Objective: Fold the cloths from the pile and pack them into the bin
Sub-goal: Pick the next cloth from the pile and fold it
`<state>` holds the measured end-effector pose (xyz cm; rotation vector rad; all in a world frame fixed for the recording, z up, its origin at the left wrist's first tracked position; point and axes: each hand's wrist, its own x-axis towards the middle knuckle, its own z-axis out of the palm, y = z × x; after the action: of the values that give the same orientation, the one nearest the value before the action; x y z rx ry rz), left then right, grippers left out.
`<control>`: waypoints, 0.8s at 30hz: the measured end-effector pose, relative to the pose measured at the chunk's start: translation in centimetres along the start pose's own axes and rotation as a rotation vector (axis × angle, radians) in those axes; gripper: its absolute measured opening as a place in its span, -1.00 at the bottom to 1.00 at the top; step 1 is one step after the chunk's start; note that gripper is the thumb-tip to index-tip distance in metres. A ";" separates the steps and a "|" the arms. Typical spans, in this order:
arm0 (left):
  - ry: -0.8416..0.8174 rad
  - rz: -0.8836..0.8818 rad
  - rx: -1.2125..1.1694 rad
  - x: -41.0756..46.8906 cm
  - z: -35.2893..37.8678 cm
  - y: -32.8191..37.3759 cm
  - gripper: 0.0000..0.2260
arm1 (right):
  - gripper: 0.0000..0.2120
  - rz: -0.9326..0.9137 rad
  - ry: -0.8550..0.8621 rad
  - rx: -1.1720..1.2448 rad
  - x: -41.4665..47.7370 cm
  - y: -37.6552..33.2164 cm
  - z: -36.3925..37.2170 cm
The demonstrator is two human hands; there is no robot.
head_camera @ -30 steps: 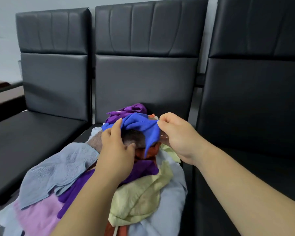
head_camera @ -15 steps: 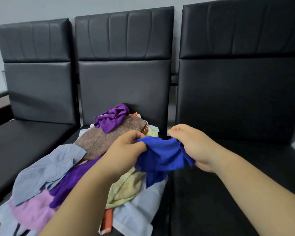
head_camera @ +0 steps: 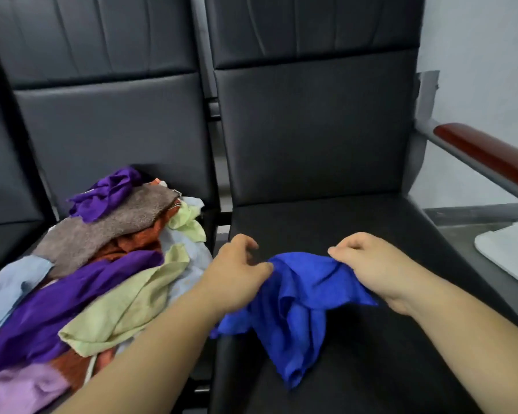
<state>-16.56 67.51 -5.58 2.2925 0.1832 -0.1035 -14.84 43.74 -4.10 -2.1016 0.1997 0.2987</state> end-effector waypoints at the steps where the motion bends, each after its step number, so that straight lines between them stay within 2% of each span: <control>1: 0.056 0.098 0.214 0.0 0.6 -0.4 -0.66 | -0.70 -0.011 0.048 -0.213 0.3 0.6 -0.5; 3: 0.035 0.260 0.320 -0.3 2.0 -0.6 -0.71 | -0.55 -0.096 0.115 -0.510 0.5 1.2 -1.3; 4: -0.013 0.305 0.305 -0.4 2.5 -0.6 -0.78 | -0.57 -0.165 0.102 -0.545 0.5 1.3 -1.5; 6: -0.087 0.340 0.310 -0.6 3.4 -0.3 -0.81 | -0.71 -0.283 -0.041 -0.525 0.5 1.6 -1.4; 8: -0.090 0.354 0.349 -0.7 4.0 0.0 -0.80 | -0.73 -0.300 -0.232 -0.615 0.6 2.4 -0.6; 9: -0.072 0.354 0.355 -0.8 4.3 0.2 -0.79 | -0.71 -0.294 -0.283 -0.699 0.9 3.0 -0.1; 11: -0.037 0.347 0.353 -0.9 4.9 0.5 -0.76 | -0.73 -0.288 -0.271 -0.831 1.5 3.8 0.6; 13: -0.046 0.301 0.459 -1.0 5.6 0.8 -0.71 | -0.87 -0.286 -0.215 -0.877 2.2 4.1 0.8; 15: -0.071 0.227 0.661 -1.1 6.2 0.7 -0.70 | -0.88 -0.260 -0.207 -0.855 2.7 3.9 0.6; 17: -0.064 0.195 0.701 -0.7 6.3 0.0 -0.82 | -0.87 -0.239 -0.209 -0.726 3.0 3.2 -0.2; 19: -0.041 0.186 0.536 0.0 5.5 -0.4 -0.92 | -0.87 -0.228 -0.142 -0.518 2.8 2.4 -1.2; 22: -0.024 0.165 0.099 1.0 3.7 0.0 -0.82 | -0.85 -0.228 -0.040 -0.220 2.2 1.6 -2.1; 24: 0.016 0.116 -0.115 1.1 2.3 0.5 -0.81 | -0.86 -0.242 -0.094 -0.132 1.6 1.1 -2.5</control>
<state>-15.48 65.59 -6.86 2.1848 0.0629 -0.0145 -13.26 41.02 -4.21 -2.2088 -0.1330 0.2708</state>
